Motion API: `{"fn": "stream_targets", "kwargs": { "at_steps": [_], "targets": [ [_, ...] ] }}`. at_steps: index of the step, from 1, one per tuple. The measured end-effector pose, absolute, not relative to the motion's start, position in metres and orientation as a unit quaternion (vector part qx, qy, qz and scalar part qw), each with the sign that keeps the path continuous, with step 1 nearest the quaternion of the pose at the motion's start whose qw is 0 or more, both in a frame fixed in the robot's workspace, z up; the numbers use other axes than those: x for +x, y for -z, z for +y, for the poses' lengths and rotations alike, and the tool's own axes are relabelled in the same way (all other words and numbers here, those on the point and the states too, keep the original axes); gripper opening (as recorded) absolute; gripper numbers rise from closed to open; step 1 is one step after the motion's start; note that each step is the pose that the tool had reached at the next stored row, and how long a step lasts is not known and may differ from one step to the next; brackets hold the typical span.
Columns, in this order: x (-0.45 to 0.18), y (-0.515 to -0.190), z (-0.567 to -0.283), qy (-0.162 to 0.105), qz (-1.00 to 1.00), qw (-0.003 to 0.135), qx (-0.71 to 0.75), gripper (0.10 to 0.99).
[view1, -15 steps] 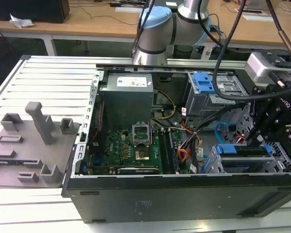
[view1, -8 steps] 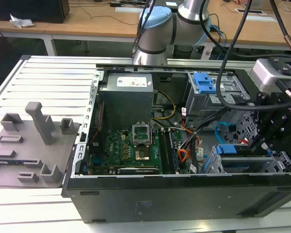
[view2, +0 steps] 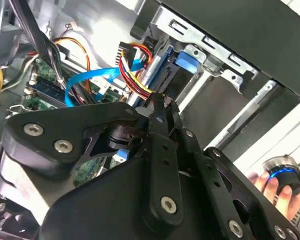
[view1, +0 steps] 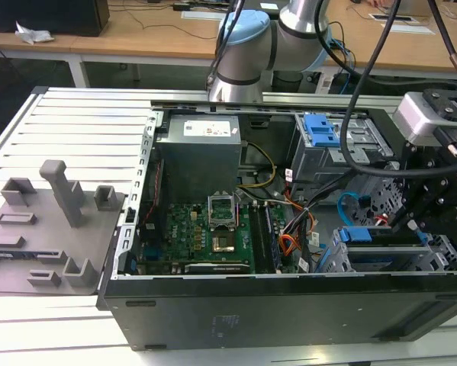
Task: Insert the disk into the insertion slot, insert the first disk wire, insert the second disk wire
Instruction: 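Insert the first disk wire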
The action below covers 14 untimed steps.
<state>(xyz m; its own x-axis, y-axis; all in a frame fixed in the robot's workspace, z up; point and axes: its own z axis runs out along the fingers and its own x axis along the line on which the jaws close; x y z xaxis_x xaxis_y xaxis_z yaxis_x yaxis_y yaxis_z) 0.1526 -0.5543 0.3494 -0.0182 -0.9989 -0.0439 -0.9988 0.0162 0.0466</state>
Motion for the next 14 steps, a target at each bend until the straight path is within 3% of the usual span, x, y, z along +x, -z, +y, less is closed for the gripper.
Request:
{"fn": "stream_targets", "kwargs": {
  "at_steps": [14],
  "targets": [
    [0.1591, -0.3428, -0.5505, 0.037, -0.713, -0.004, 0.701, 0.169]
  ]
}}
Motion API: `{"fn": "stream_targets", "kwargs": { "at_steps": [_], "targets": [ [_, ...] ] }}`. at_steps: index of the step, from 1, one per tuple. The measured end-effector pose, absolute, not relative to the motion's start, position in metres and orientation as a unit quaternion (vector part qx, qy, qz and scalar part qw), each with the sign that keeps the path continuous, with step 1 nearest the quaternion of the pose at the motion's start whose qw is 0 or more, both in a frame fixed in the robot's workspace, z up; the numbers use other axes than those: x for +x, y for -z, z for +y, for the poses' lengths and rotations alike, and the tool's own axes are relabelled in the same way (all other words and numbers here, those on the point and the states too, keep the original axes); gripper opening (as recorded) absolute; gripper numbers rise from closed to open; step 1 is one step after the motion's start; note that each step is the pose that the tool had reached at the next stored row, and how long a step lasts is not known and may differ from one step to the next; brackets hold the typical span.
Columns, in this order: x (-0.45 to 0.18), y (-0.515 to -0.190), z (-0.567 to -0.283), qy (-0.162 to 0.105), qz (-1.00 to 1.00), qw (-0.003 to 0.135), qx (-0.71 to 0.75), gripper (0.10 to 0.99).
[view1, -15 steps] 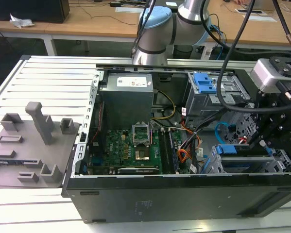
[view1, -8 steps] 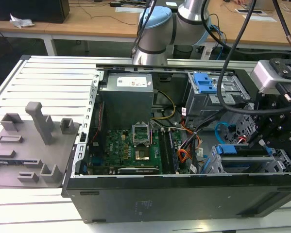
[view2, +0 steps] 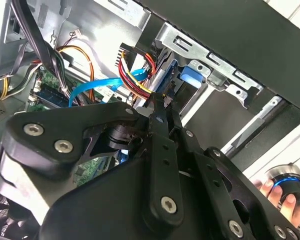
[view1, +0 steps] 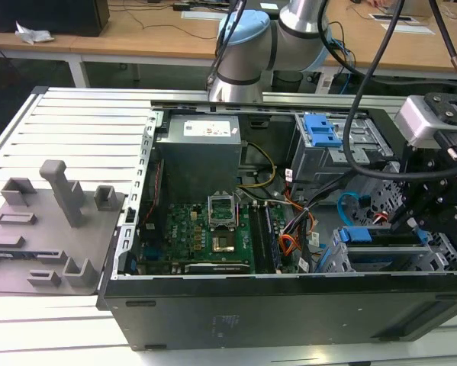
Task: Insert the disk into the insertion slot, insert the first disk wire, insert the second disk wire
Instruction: 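Insert the first disk wire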
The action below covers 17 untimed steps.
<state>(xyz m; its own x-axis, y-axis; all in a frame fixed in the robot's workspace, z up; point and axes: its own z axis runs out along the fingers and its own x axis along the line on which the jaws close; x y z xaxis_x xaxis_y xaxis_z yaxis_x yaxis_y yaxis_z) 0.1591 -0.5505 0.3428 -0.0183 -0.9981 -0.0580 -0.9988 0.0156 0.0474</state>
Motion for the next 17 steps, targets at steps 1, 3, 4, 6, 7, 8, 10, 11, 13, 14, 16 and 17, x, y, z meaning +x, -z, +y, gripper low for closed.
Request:
{"fn": "stream_targets", "kwargs": {
  "at_steps": [1, 3, 4, 6, 7, 8, 10, 11, 13, 14, 16, 17],
  "targets": [
    [0.1591, -0.3421, -0.5505, -0.038, 0.713, 0.005, -0.701, 0.169],
    [0.1597, -0.3409, -0.5506, -0.039, 0.712, 0.005, -0.701, 0.169],
    [0.1601, -0.3406, -0.5506, -0.039, 0.712, 0.005, -0.701, 0.169],
    [0.1612, -0.3395, -0.5506, -0.040, 0.713, 0.005, -0.701, 0.169],
    [0.1618, -0.3388, -0.5506, -0.040, 0.712, 0.005, -0.701, 0.169],
    [0.1624, -0.3378, -0.5506, -0.040, 0.712, 0.005, -0.701, 0.169],
    [0.1632, -0.3353, -0.5507, -0.041, 0.712, 0.004, -0.700, 0.169],
    [0.1633, -0.3346, -0.5507, -0.041, 0.712, 0.004, -0.700, 0.169],
    [0.1633, -0.3339, -0.5507, -0.041, 0.712, 0.004, -0.700, 0.169],
    [0.1633, -0.3337, -0.5506, -0.041, 0.712, 0.004, -0.700, 0.169],
    [0.1633, -0.3326, -0.5506, -0.043, 0.712, 0.005, -0.700, 0.169],
    [0.1633, -0.3329, -0.5506, -0.042, 0.712, 0.005, -0.700, 0.243]
  ]
}}
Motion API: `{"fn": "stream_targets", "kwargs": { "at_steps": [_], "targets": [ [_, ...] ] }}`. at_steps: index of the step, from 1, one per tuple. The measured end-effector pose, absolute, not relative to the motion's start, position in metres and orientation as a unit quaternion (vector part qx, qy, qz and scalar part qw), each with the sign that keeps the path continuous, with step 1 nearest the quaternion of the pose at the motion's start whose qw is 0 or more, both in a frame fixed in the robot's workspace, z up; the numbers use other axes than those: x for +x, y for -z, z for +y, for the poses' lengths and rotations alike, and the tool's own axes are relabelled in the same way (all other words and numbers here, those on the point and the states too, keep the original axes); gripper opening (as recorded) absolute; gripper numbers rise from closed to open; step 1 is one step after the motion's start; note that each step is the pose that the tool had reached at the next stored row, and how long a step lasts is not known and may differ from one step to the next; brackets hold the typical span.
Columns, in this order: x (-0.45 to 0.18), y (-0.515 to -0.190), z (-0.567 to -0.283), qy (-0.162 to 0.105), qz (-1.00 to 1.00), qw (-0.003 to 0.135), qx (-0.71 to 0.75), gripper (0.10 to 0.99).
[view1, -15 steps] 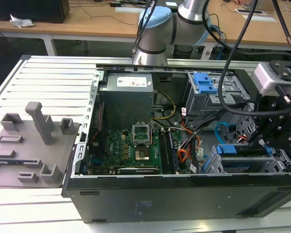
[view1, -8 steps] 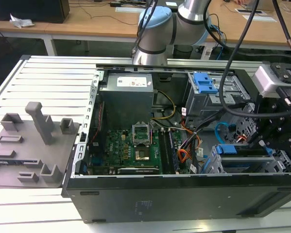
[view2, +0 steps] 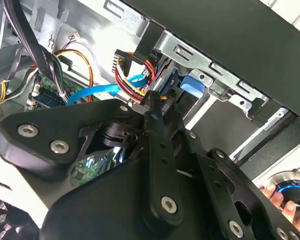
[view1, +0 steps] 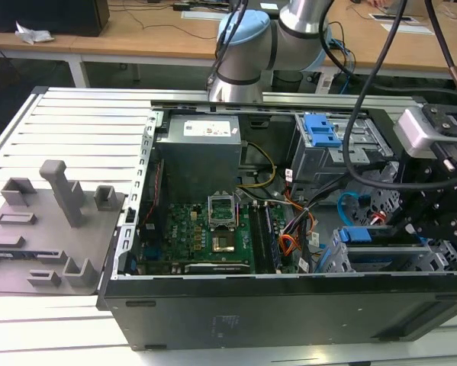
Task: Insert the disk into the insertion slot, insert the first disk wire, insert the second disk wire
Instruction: 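Insert the first disk wire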
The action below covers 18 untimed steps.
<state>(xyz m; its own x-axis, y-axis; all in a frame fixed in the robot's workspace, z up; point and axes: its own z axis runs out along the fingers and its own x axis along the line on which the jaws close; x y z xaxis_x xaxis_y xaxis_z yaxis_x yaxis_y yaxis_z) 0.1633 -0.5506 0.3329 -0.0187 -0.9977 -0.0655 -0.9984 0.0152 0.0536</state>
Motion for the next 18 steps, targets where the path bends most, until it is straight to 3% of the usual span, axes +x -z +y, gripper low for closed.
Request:
{"fn": "stream_targets", "kwargs": {
  "at_steps": [4, 8, 11, 12, 14, 18],
  "targets": [
    [0.163, -0.335, -0.551, -0.041, 0.712, 0.004, -0.700, 0.243],
    [0.163, -0.376, -0.551, -0.042, 0.712, 0.004, -0.700, 0.243],
    [0.163, -0.376, -0.551, -0.042, 0.712, 0.004, -0.700, 0.243],
    [0.163, -0.376, -0.551, -0.042, 0.712, 0.004, -0.700, 0.227],
    [0.163, -0.376, -0.551, -0.042, 0.712, 0.004, -0.700, 0.106],
    [0.163, -0.376, -0.551, -0.042, 0.712, 0.004, -0.700, 0.106]
  ]
}}
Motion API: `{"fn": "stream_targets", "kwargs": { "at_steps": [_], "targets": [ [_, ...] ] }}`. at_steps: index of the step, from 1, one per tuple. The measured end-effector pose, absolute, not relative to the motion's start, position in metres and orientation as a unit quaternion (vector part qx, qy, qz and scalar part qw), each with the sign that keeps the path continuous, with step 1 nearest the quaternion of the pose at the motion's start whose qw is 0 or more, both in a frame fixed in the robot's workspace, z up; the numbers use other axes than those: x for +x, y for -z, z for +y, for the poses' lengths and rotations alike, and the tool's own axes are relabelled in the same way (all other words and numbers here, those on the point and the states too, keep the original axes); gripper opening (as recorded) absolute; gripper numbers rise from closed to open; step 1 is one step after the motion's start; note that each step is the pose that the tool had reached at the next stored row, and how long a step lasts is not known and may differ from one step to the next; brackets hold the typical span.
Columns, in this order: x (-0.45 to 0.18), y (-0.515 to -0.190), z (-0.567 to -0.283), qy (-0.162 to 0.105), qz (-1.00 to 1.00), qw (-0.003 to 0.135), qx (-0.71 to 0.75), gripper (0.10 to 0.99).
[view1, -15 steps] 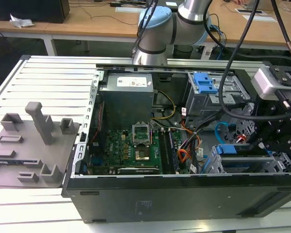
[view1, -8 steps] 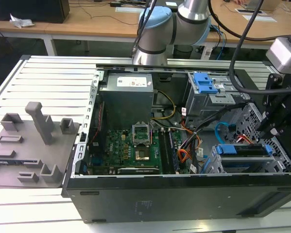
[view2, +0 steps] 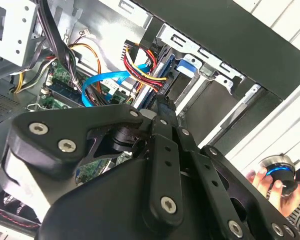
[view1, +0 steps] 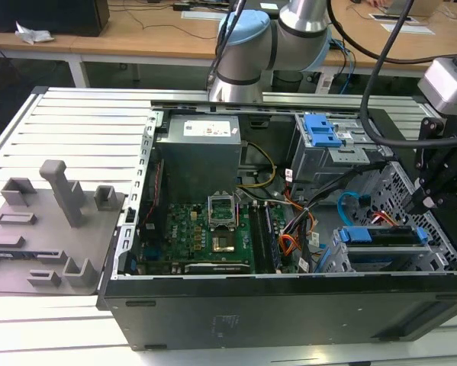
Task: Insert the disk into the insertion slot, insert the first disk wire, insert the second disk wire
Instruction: 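Insert the first disk wire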
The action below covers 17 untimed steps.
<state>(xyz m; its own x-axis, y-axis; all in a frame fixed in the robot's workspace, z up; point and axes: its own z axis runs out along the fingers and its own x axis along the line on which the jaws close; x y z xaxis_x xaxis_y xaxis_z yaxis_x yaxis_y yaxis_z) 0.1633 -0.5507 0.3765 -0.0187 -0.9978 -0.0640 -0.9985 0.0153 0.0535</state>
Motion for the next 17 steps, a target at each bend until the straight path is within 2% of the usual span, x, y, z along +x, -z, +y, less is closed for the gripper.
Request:
{"fn": "stream_targets", "kwargs": {
  "at_steps": [17],
  "targets": [
    [0.129, -0.372, -0.551, -0.042, 0.712, 0.004, -0.700, 0.106]
  ]
}}
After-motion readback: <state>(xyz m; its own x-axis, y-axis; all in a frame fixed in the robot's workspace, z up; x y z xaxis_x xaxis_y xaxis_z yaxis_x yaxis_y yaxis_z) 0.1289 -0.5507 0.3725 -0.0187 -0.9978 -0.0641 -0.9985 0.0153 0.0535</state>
